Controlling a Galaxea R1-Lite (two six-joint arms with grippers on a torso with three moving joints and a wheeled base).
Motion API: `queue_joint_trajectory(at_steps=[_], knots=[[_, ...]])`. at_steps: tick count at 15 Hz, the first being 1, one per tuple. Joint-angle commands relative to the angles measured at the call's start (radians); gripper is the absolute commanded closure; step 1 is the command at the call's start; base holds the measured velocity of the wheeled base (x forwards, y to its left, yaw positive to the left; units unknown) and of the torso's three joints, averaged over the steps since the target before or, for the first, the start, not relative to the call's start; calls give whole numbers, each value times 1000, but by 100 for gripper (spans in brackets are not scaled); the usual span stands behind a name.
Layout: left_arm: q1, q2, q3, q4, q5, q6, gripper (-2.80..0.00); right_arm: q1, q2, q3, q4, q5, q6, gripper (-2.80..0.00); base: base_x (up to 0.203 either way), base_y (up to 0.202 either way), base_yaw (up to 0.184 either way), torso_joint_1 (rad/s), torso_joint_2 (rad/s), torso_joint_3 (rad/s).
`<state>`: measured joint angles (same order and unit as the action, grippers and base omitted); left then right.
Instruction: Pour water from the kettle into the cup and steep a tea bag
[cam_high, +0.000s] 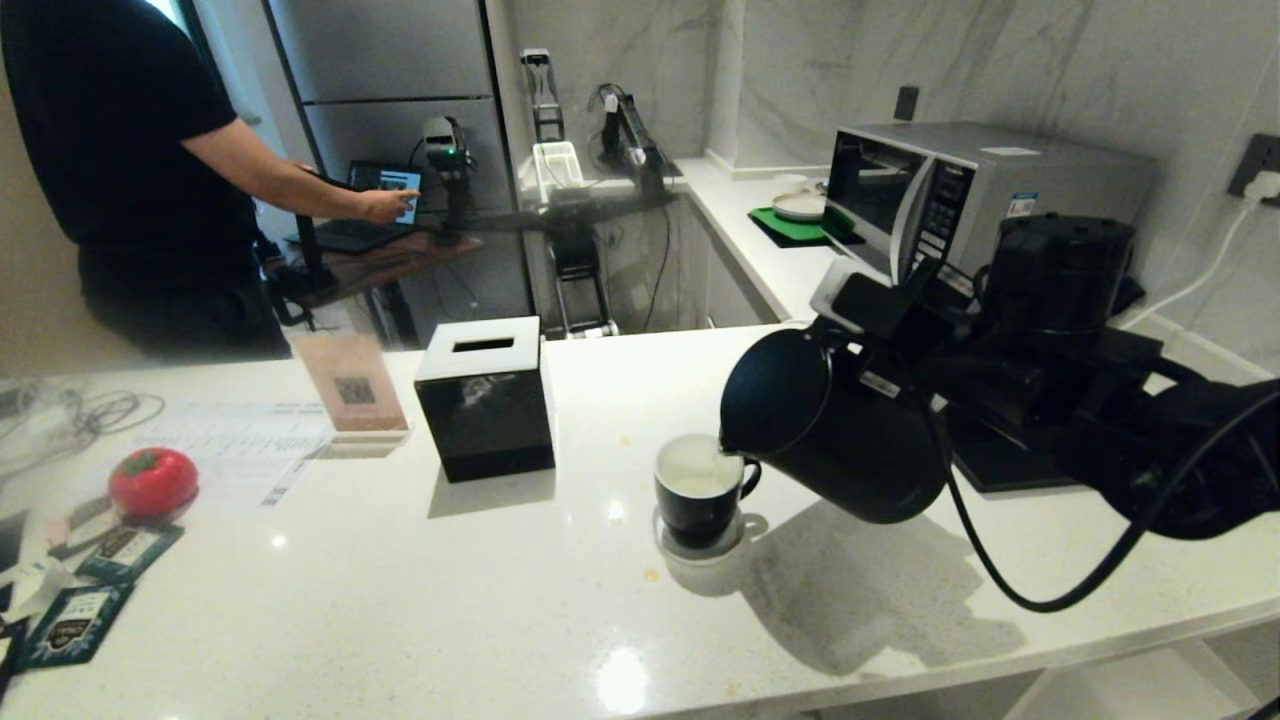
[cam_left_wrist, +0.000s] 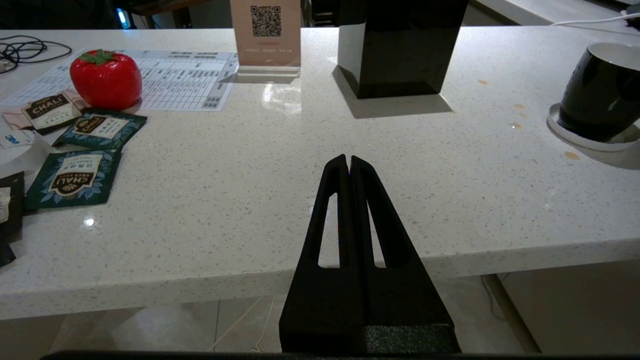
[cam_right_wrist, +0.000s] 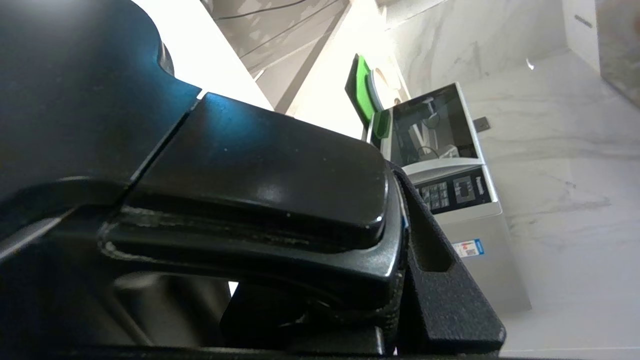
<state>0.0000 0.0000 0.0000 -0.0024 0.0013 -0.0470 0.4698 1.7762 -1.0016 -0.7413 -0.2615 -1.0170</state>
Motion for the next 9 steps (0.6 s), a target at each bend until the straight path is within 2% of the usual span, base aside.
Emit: queue_joint_trajectory(at_steps=[1,9], knots=[[0,2,0,-1,0,-1,0,0,-15,12,-7,-2,-6,0,0,0,0,0,0,0],[0,2,0,-1,0,-1,0,0,-34,24,-10,-16,62,0,0,0,0,0,0,0]])
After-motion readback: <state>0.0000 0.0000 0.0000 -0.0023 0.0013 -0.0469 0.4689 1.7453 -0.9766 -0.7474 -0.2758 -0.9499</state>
